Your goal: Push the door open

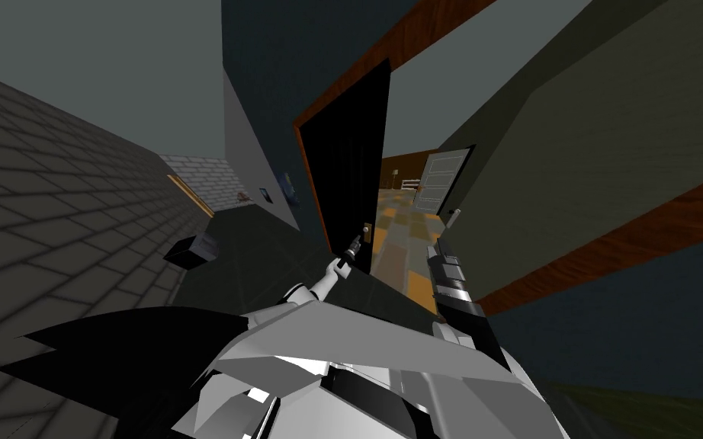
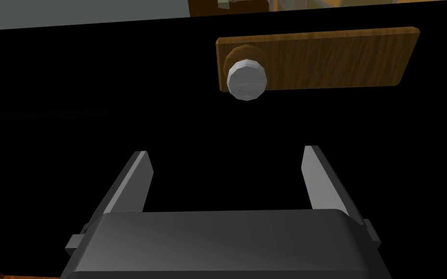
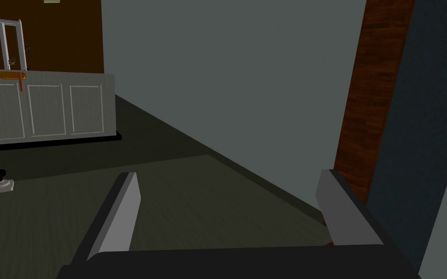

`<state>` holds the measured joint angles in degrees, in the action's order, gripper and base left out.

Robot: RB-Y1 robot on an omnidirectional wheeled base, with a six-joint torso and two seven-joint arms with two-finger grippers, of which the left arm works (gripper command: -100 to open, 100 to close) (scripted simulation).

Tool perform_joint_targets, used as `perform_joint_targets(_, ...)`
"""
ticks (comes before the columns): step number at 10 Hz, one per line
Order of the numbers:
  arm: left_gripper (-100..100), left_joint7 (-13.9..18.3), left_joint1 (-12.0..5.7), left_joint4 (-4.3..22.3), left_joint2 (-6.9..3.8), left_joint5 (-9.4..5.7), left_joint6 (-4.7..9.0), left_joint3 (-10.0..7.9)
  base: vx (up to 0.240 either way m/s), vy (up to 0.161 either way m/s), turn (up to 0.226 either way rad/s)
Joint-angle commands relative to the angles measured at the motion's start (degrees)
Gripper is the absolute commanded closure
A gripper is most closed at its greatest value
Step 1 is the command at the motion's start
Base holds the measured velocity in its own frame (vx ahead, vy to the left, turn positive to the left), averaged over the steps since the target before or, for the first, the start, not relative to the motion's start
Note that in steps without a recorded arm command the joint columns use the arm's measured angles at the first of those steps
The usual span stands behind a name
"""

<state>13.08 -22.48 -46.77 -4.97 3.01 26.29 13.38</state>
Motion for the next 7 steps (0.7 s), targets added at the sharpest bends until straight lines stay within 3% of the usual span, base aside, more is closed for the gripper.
perform_joint_targets(1, -100, 0.5, -1.31, 1.9, 0.24, 0.00, -0.23, 0.44, 0.136, 0.079, -0.019)
perform_joint_targets(4, -100, 1.1, -2.78, 4.2, 0.42, -0.02, -0.27, 0.93, 0.091, 0.052, -0.008)
perform_joint_targets(5, -100, 1.0, -2.46, 3.6, 0.36, -0.01, -0.46, 0.85, 0.037, 0.022, -0.003)
perform_joint_targets(7, -100, 0.9, -2.61, 3.8, 0.25, -0.08, -0.47, 0.61, 0.138, -0.042, -0.021)
